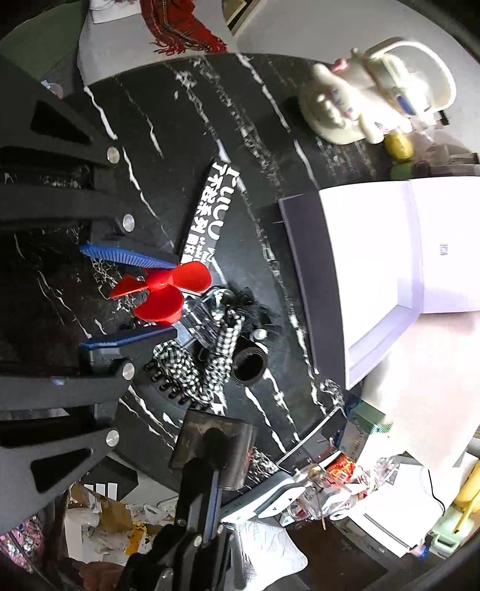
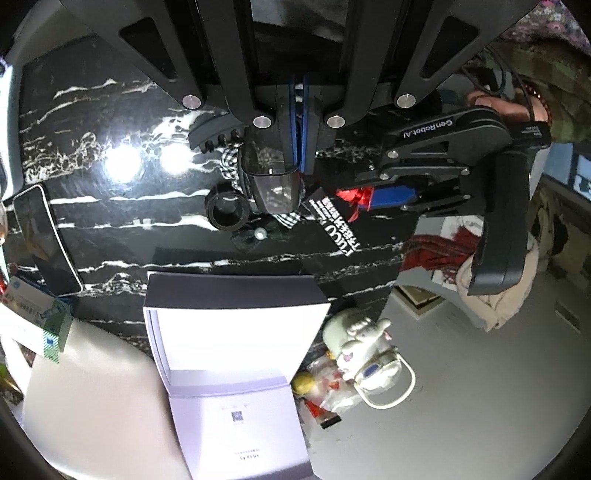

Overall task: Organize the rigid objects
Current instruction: 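Carry the propeller into the open box and release it while the right gripper releases the cube there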

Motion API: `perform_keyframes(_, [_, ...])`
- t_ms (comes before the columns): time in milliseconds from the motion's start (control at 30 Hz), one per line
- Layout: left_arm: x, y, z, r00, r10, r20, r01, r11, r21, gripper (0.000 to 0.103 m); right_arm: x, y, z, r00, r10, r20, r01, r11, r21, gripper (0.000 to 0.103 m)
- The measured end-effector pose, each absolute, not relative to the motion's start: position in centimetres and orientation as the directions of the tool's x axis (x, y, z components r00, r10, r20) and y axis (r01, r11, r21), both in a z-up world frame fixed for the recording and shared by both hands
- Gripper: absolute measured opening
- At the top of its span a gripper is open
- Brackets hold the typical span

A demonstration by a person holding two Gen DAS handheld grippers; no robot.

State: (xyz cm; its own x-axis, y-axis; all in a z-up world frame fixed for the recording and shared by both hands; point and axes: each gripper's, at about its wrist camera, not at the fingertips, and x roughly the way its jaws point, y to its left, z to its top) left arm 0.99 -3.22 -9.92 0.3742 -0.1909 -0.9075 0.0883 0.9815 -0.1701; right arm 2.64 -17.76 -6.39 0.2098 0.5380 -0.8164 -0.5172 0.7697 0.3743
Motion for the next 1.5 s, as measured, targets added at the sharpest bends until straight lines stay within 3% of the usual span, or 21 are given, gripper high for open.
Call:
perform_keyframes(733, [6.7, -3.8, -1.5, 0.509, -0.15, -0.848, 0.063, 0.989, -0.137, 0.031, 8.3, -18.1, -1.1, 0.247, 0.58, -0.777, -0.587, 0.727, 0.356, 0.002])
perform_keyframes(1500, [19.7, -0.8, -5.0, 0.441, -0.08, -0.894, -0.058, 0.991, -0.117, 0.031, 22.5, -15.0, -4.4, 0.162, 0.587, -0.793, -0.651, 0.667, 0.361, 0.002])
